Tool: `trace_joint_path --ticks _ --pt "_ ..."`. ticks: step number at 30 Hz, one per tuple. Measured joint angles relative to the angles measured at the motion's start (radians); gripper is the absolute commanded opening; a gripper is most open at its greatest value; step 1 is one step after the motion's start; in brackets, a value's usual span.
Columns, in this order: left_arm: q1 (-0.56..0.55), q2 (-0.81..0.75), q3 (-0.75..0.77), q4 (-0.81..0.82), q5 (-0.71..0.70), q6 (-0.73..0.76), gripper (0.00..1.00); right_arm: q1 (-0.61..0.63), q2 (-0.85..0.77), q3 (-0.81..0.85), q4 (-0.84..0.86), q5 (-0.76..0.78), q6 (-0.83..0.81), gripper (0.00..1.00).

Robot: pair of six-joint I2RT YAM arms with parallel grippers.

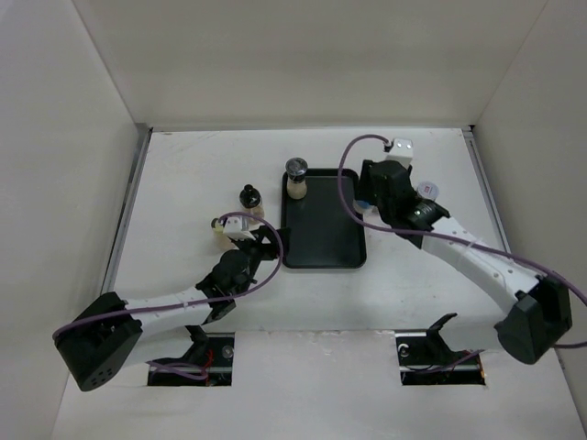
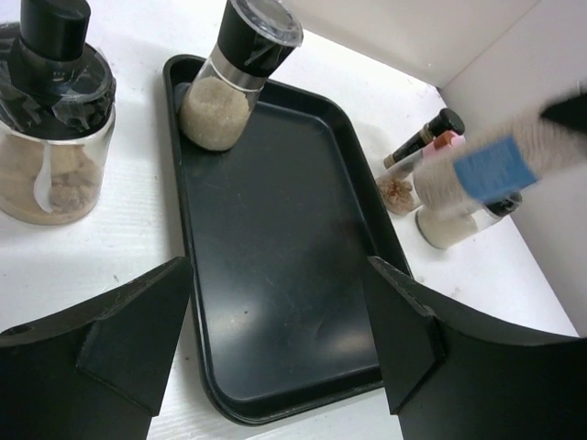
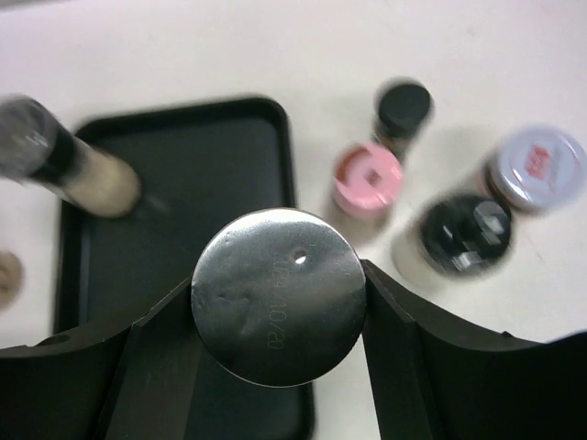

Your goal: Organize the condiment bottles

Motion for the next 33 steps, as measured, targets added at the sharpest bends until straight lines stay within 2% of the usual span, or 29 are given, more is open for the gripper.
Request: trace_joint_path --ticks 6,11,16,24,28,31,33 --pt "0.002 0.007 0.0 0.002 0.001 0.0 0.74 -0.003 0.267 0.172 0.171 -0.057 -0.065 0.43" --pt "0.004 0.007 0.0 0.002 0.001 0.0 0.74 -0.025 0.455 0.273 0.204 -0.107 -0.098 0.42" --pt "0.005 0.018 0.0 0.005 0.001 0.0 0.74 -0.065 0.541 0.317 0.207 -0.126 -0.119 0.43" --pt "0.005 0.034 0.0 0.008 0.003 0.0 0.74 -0.092 0.593 0.337 0.253 -0.123 -0.147 0.44" --pt "0.005 0.036 0.0 0.008 0.003 0.0 0.74 -0.092 0.606 0.337 0.282 -0.119 -0.153 0.53" --pt "0.005 0.04 0.0 0.008 0.003 0.0 0.74 -0.092 0.613 0.337 0.304 -0.115 -0.159 0.77" --pt "0.005 0.039 0.0 0.008 0.003 0.0 0.74 -0.091 0.614 0.337 0.313 -0.108 -0.16 0.88"
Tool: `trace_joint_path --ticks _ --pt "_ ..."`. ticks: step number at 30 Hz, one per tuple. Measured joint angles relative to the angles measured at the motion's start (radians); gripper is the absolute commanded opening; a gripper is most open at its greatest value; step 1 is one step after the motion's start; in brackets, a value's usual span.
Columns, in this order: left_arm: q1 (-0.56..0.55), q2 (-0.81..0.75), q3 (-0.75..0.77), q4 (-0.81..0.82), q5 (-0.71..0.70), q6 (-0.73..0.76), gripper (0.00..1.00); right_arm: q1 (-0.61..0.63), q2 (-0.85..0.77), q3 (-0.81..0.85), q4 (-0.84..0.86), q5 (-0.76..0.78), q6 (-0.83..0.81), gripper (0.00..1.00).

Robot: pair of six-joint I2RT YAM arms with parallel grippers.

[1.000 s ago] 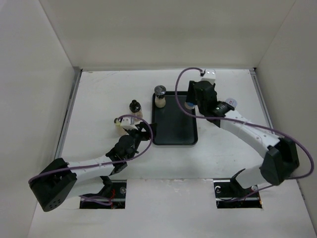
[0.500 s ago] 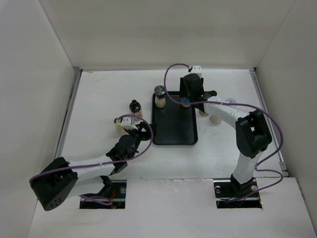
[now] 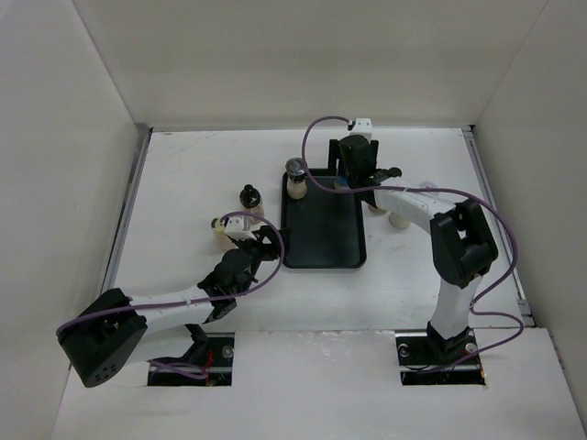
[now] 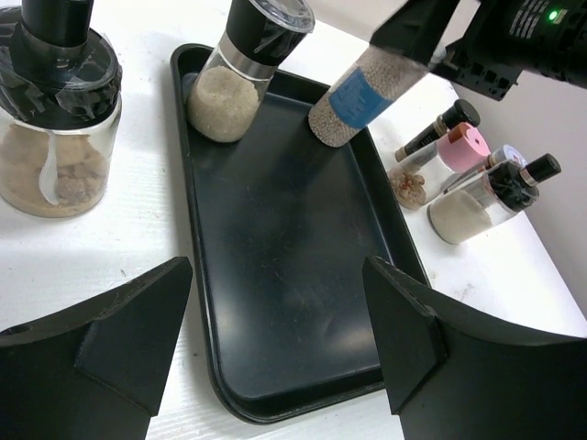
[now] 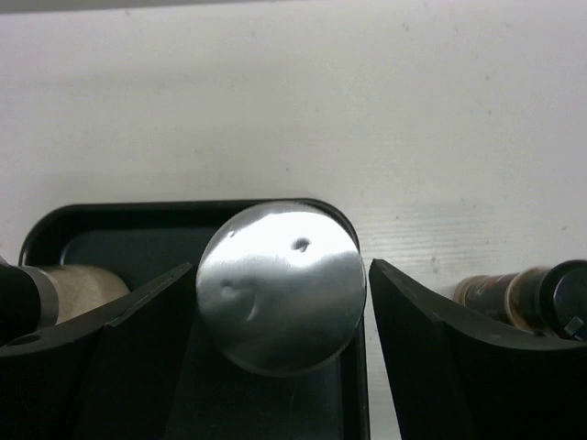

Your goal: Organize the condiment bottles

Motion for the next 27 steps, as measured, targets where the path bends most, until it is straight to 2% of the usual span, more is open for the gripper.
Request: trace_joint_path --ticks 4,7,13,18,20,24,27 --pt "0.001 0.004 0.0 0.0 0.0 0.0 0.74 0.002 -0.012 0.0 0.028 0.01 -0.01 0.96" --pt "0.002 0.008 0.0 0.0 0.003 0.0 0.74 0.01 -0.063 -0.019 0.027 0.013 -0.015 0.99" --pt "0.006 0.009 0.0 0.0 0.005 0.0 0.74 0.013 -0.382 -0.227 0.045 0.038 -0.001 0.95" --pt "0.007 0.01 0.0 0.0 0.006 0.0 0.74 -0.081 -0.579 -0.41 0.055 0.124 0.051 0.97" --pt "0.008 0.013 0.0 0.0 0.007 -0.001 0.75 -0.131 -0.586 -0.455 0.031 0.155 0.074 1.0" --pt "0.012 0.014 0.0 0.0 0.007 -0.001 0.75 -0.173 -0.534 -0.502 -0.034 0.177 0.101 1.0" --pt "0.013 0.021 0.0 0.0 0.009 -0.003 0.75 -0.174 -0.495 -0.506 -0.053 0.167 0.108 0.9"
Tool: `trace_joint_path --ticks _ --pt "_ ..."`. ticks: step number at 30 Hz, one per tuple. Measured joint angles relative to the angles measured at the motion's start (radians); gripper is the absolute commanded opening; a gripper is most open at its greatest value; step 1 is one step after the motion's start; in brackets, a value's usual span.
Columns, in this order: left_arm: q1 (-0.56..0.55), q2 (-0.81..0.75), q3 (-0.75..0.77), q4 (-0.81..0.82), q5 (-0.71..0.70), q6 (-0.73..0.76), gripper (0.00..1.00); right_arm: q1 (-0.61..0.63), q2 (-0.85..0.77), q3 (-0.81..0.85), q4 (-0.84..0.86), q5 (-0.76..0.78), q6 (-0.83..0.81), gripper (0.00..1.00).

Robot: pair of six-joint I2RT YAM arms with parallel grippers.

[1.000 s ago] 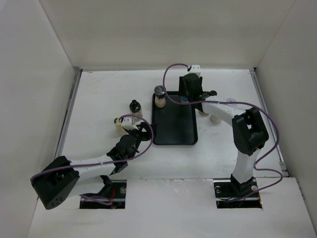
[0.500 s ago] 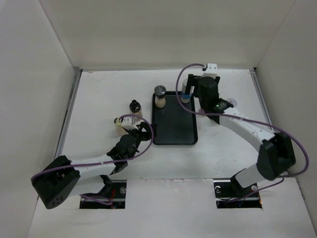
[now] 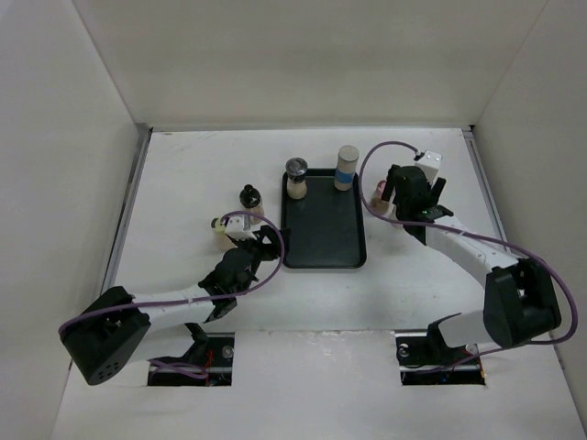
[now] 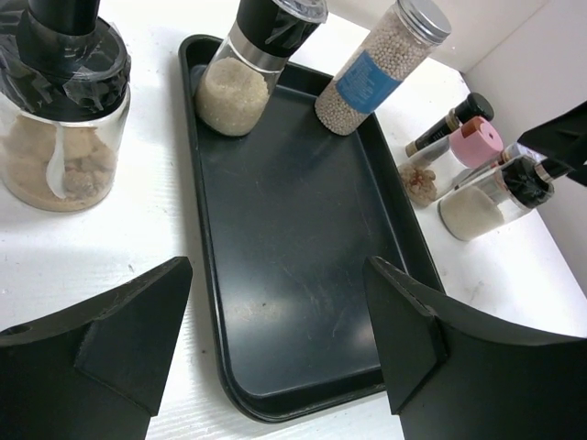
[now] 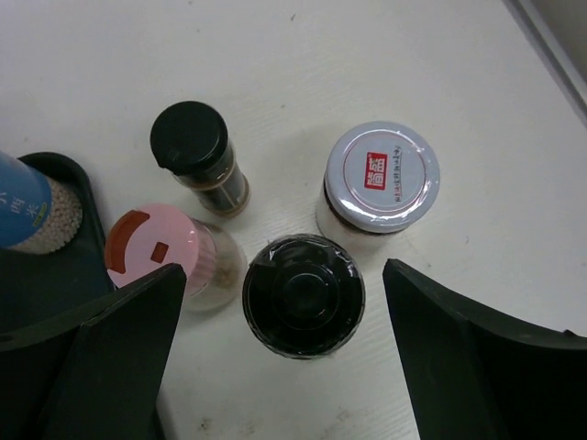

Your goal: Organize the condiment bottles

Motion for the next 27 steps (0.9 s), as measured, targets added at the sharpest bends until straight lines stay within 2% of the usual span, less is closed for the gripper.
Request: trace_joint_path --ticks 4,10,12,15,18,22,27 --pt "0.0 0.0 0.0 0.001 0.002 -0.002 0.75 -0.024 0.024 0.0 0.001 -0.034 0.021 0.79" --pt "0.005 0.001 0.0 0.001 0.006 -0.005 0.75 -0.083 0.085 0.0 0.005 -0.08 0.045 0.78" --pt "0.006 0.001 0.0 0.001 0.006 -0.006 0.75 -0.084 0.102 0.0 0.005 -0.089 0.05 0.72" --pt "0.006 0.007 0.0 0.0 0.009 -0.008 0.75 -0.084 0.113 0.0 0.006 -0.105 0.057 0.56" --pt "0.006 0.007 0.0 0.001 0.01 -0.009 0.75 -0.084 0.113 0.0 0.01 -0.109 0.064 0.46" --pt "0.006 0.008 0.0 0.0 0.011 -0.011 0.75 -0.082 0.088 -0.014 0.001 -0.108 0.071 0.43" --pt "0.009 0.008 0.0 0.001 0.014 -0.014 0.75 -0.024 -0.05 -0.043 -0.087 -0.075 0.067 0.43"
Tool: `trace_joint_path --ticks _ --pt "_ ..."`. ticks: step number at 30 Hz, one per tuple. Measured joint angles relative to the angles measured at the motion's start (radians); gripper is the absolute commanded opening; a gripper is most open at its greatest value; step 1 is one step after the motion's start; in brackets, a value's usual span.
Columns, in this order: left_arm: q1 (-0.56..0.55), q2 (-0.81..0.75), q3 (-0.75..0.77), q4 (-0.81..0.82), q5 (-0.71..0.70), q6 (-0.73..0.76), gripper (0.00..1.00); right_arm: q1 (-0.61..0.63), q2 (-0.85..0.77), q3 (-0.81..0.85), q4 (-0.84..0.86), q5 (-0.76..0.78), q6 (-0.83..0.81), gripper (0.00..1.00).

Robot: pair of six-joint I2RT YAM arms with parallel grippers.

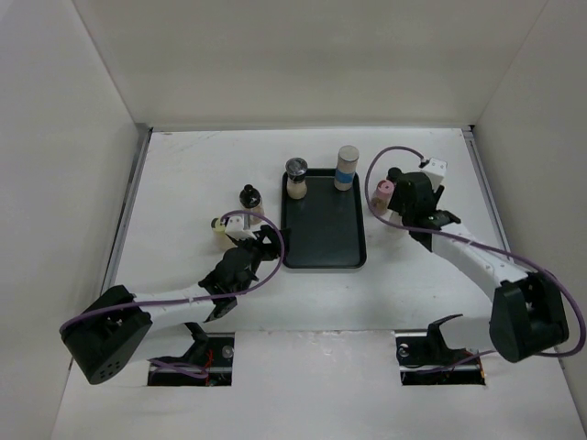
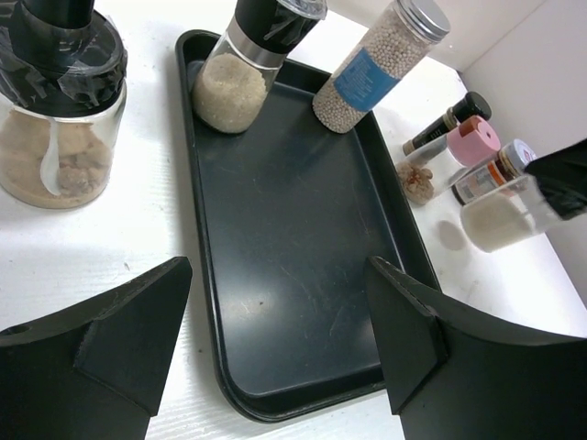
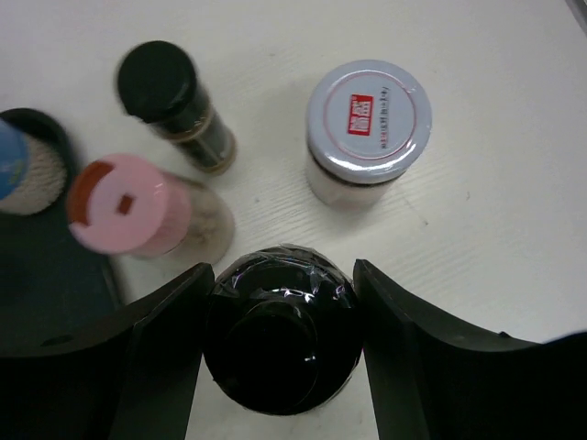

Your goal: Organize the condiment bottles

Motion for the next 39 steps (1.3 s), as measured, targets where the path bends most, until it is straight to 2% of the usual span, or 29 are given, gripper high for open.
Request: trace_joint_path --ticks 3,6,13,22,32,35,39 --pt "0.006 0.005 0.0 -0.001 0.003 -0.002 0.75 0.079 -0.06 0.018 -0.032 0.01 -0.001 0.43" --pt "0.011 0.004 0.0 0.0 0.003 -0.005 0.75 0.172 -0.042 0.069 -0.035 0.005 0.0 0.43" --pt "0.018 0.004 0.0 -0.001 0.003 -0.01 0.75 0.301 0.229 0.282 0.046 -0.067 -0.016 0.43" --pt "0.023 0.004 0.0 -0.001 0.001 -0.012 0.75 0.342 0.52 0.471 0.129 -0.109 -0.074 0.44" --pt "0.03 0.016 0.001 -0.001 0.001 -0.013 0.75 0.341 0.587 0.508 0.162 -0.111 -0.093 0.47" --pt "0.031 0.017 0.001 -0.004 0.002 -0.013 0.75 0.341 0.598 0.509 0.193 -0.109 -0.1 0.58" --pt "0.041 0.018 0.001 -0.003 0.003 -0.013 0.75 0.341 0.604 0.509 0.22 -0.11 -0.103 0.82"
